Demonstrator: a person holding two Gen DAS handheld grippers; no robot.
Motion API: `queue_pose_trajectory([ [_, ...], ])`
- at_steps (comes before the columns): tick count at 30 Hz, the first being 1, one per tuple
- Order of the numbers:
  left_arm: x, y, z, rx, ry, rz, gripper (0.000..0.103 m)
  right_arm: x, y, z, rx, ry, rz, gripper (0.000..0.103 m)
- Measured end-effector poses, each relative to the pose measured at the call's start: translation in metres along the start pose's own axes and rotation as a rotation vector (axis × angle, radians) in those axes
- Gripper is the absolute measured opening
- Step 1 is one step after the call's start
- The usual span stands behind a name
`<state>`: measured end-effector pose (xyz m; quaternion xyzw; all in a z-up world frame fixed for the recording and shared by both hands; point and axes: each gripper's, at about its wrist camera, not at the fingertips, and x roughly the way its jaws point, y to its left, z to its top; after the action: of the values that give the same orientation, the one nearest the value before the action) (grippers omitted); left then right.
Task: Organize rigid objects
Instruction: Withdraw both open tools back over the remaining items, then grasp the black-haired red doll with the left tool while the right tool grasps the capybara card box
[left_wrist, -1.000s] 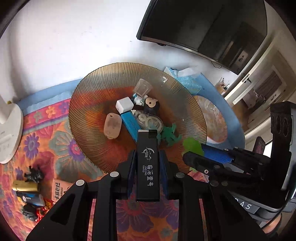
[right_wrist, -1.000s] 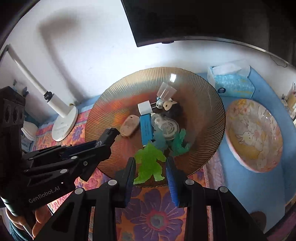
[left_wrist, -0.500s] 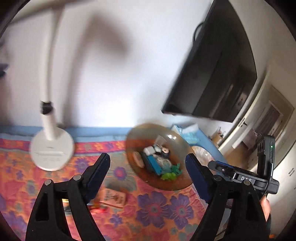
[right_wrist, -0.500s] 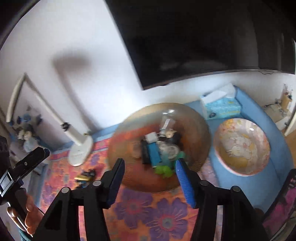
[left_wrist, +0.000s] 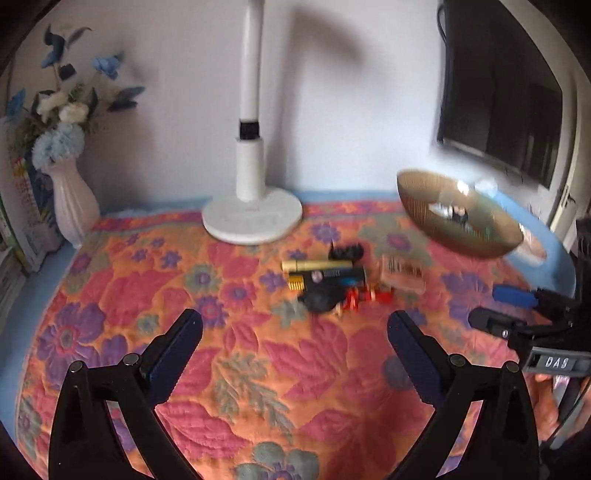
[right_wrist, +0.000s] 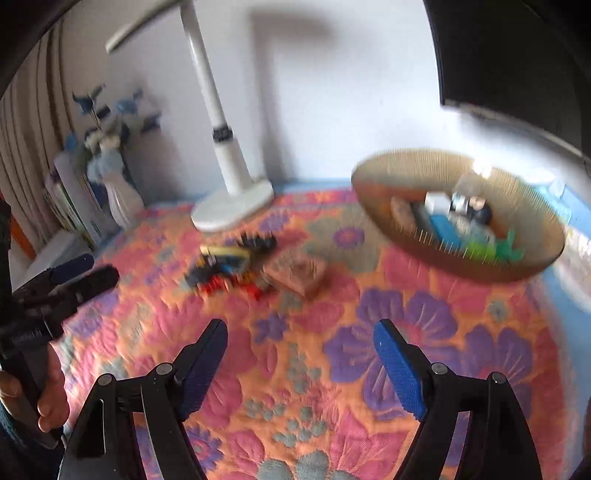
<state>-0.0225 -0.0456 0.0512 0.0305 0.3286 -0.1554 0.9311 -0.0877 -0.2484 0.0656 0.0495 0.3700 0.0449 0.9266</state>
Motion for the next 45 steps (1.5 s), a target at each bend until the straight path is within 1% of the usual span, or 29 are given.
queue_pose_trajectory([
  [1,0.009,-0.001,-0.007,0.009,0.026,-0.009,0.100,0.006,-0.002,-0.006,0.008,0.017,0.012,0.081],
  [2,0.017,-0.002,-0.013,0.017,0.047,0.019,0.100,0.011,-0.002,-0.008,0.006,0.044,0.011,0.081],
  [3,0.019,-0.003,-0.012,0.030,0.062,0.041,0.099,0.012,-0.002,-0.007,-0.001,0.047,0.006,0.081],
  [5,0.016,-0.004,-0.011,0.035,0.029,0.036,0.100,0.016,-0.002,-0.007,-0.002,0.065,0.022,0.081],
  [7,0.017,-0.004,-0.013,0.041,0.036,0.043,0.100,0.025,-0.005,-0.007,0.010,0.107,0.027,0.081],
  [14,0.012,-0.017,-0.018,0.107,0.038,0.080,0.100,0.021,-0.010,-0.006,0.037,0.099,0.040,0.081],
  [16,0.014,-0.021,-0.017,0.124,0.051,0.103,0.100,0.023,-0.010,-0.005,0.045,0.123,0.022,0.082],
  [17,0.014,-0.023,-0.018,0.135,0.070,0.109,0.100,0.024,-0.009,-0.005,0.046,0.154,0.011,0.082],
  [18,0.014,-0.023,-0.018,0.140,0.092,0.105,0.100,0.026,-0.006,-0.003,0.051,0.212,0.003,0.082],
  [19,0.013,-0.025,-0.017,0.146,0.122,0.101,0.100,0.026,-0.002,0.002,0.043,0.247,0.004,0.082],
  [20,0.011,-0.027,-0.015,0.160,0.152,0.111,0.100,0.025,0.002,0.006,0.021,0.259,-0.002,0.082],
  [21,0.008,-0.030,-0.012,0.178,0.163,0.138,0.100,0.024,0.006,0.012,-0.009,0.261,-0.021,0.082],
  [23,0.000,-0.033,0.003,0.191,0.146,0.167,0.100,0.027,0.015,0.028,-0.098,0.233,-0.043,0.085],
  [25,0.003,-0.033,0.017,0.173,0.160,0.153,0.100,0.041,0.018,0.039,-0.172,0.201,-0.079,0.085],
  [26,0.009,-0.034,0.022,0.180,0.166,0.150,0.100,0.050,0.015,0.041,-0.184,0.203,-0.101,0.085],
  [27,0.014,-0.037,0.026,0.201,0.158,0.156,0.100,0.063,0.012,0.044,-0.192,0.218,-0.146,0.085],
  [28,0.021,-0.039,0.029,0.228,0.151,0.153,0.100,0.072,0.009,0.045,-0.197,0.231,-0.175,0.080],
  [29,0.029,-0.042,0.031,0.255,0.151,0.118,0.100,0.080,0.006,0.046,-0.202,0.242,-0.174,0.077],
  [30,0.036,-0.042,0.033,0.264,0.157,0.080,0.100,0.086,0.004,0.047,-0.202,0.247,-0.151,0.070],
  [31,0.044,-0.041,0.035,0.264,0.168,0.048,0.100,0.091,0.002,0.049,-0.201,0.248,-0.118,0.068],
  [33,0.062,-0.039,0.039,0.260,0.195,0.007,0.099,0.099,-0.003,0.052,-0.194,0.234,-0.086,0.068],
  [36,0.076,-0.034,0.044,0.238,0.205,-0.082,0.099,0.106,-0.005,0.058,-0.199,0.225,-0.055,0.068],
  [38,0.082,-0.034,0.046,0.231,0.203,-0.105,0.099,0.113,-0.002,0.063,-0.221,0.221,-0.046,0.069],
  [40,0.088,-0.032,0.046,0.217,0.209,-0.135,0.096,0.118,0.001,0.065,-0.229,0.222,-0.031,0.069],
  [42,0.092,-0.029,0.044,0.193,0.222,-0.162,0.087,0.119,0.001,0.067,-0.230,0.221,-0.011,0.069],
  [43,0.094,-0.028,0.043,0.182,0.228,-0.174,0.085,0.117,0.001,0.066,-0.229,0.219,-0.004,0.063],
  [44,0.094,-0.027,0.042,0.169,0.235,-0.185,0.078,0.115,0.002,0.065,-0.230,0.214,0.011,0.056],
  [45,0.094,-0.027,0.041,0.162,0.237,-0.189,0.066,0.113,0.004,0.064,-0.232,0.205,0.013,0.049],
])
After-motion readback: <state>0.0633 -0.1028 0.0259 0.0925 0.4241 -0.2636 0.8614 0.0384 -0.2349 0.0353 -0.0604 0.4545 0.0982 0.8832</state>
